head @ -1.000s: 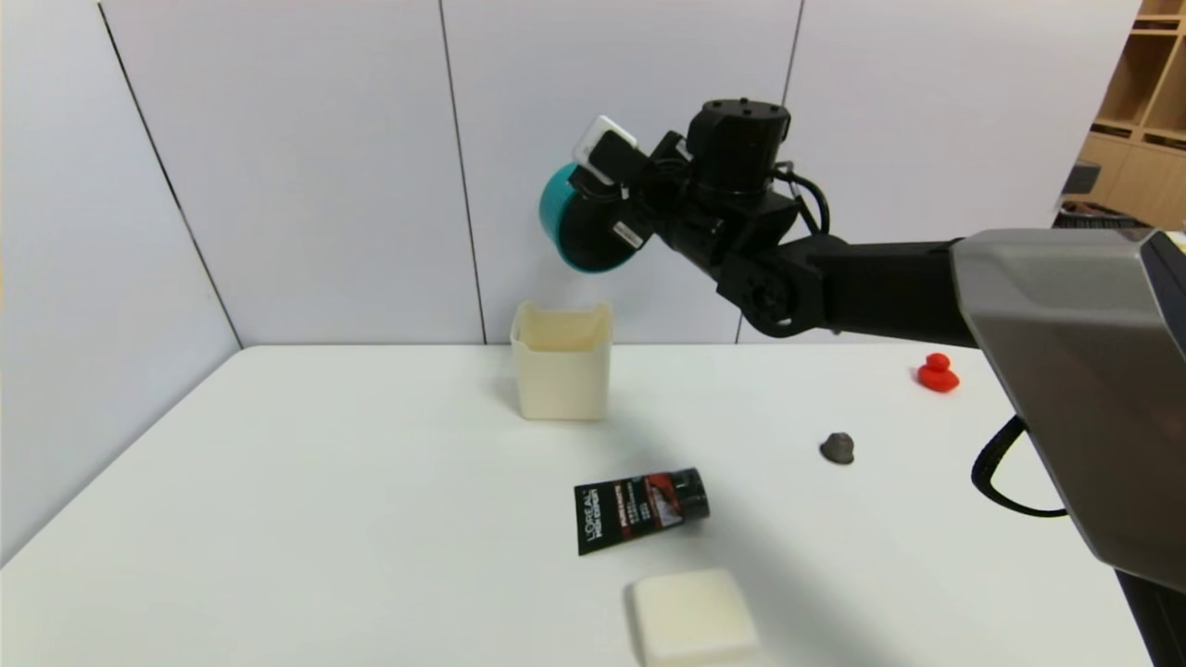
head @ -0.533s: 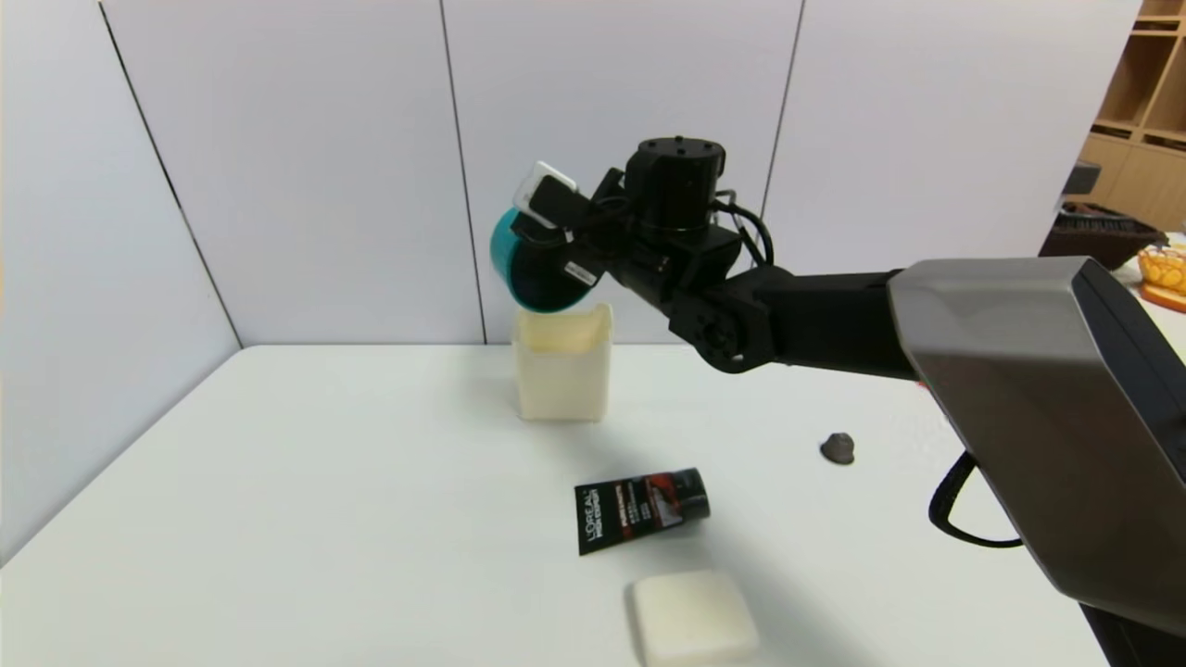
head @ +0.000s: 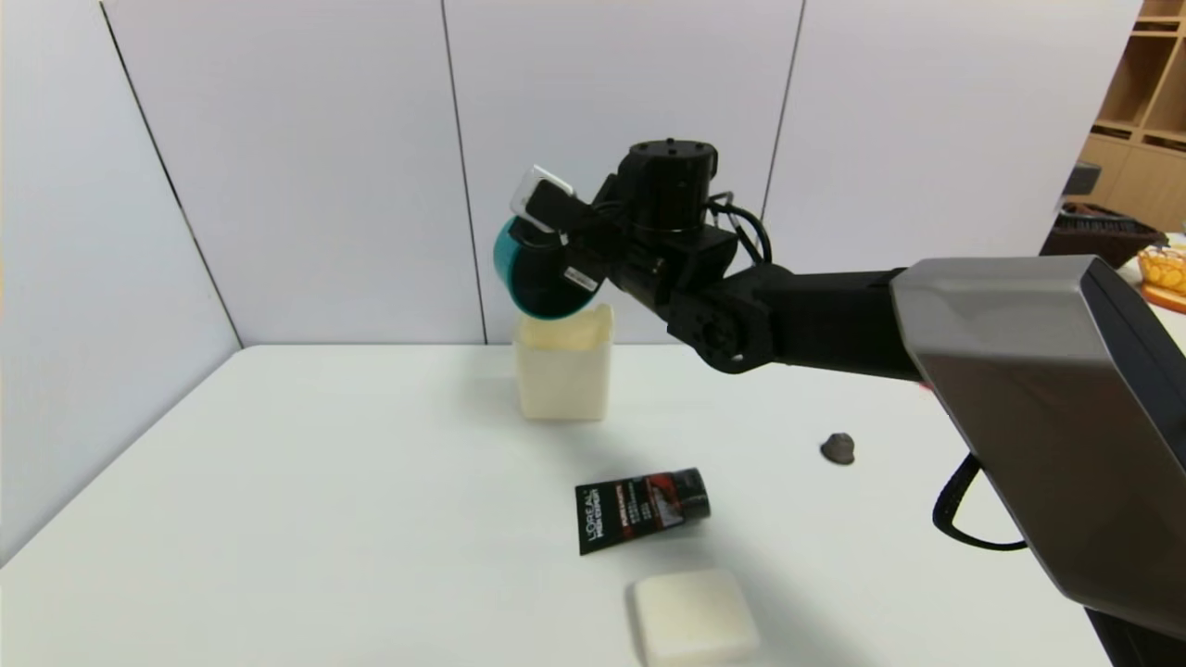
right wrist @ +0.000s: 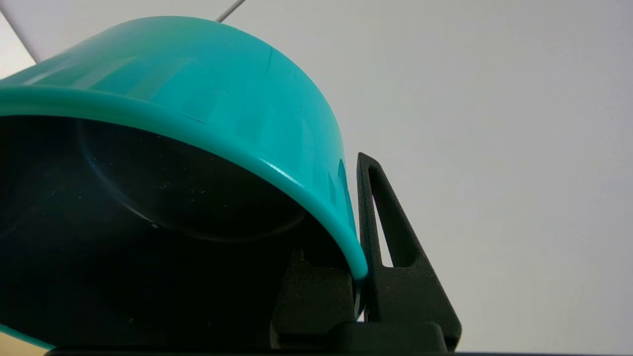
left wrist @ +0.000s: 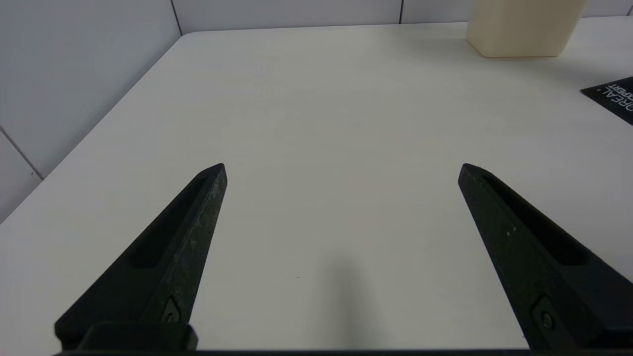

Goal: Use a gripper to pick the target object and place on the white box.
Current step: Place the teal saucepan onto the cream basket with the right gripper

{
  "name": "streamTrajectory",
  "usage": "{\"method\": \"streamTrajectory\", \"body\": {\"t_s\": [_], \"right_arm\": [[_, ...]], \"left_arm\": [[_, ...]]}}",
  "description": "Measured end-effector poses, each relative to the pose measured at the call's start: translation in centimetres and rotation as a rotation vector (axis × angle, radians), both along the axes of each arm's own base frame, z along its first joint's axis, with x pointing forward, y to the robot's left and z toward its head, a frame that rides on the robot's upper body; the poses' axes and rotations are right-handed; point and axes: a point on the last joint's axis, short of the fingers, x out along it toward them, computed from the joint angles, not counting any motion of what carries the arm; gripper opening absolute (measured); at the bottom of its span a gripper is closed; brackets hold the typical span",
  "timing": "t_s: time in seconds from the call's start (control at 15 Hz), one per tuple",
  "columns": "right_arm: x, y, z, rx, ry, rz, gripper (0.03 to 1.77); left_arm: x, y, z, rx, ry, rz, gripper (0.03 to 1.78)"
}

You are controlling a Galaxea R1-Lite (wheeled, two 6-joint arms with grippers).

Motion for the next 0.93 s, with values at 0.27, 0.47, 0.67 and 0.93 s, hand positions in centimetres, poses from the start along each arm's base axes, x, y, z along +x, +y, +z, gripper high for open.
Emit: {"method": "streamTrajectory", "body": {"t_s": [0.27,0.47,0.67,0.93], "right_arm": [[0.6,-0.9,0.0,-0.002,0.006,-0.03,0.13],[1.1,-1.6,-0.3,-0.014,0.031,-0.051,0.13],[1.3,-1.8,-0.4,-0.018,0.039,-0.055,0.13],[1.3,-1.6,-0.9,-0.038,0.065,-0.046,0.13]], "left_arm": [[0.0,0.0,0.0,0.0,0.0,0.0,1.69],[0.0,0.0,0.0,0.0,0.0,0.0,1.69],[0.0,0.0,0.0,0.0,0.0,0.0,1.69],[0.0,0.0,0.0,0.0,0.0,0.0,1.69]]}}
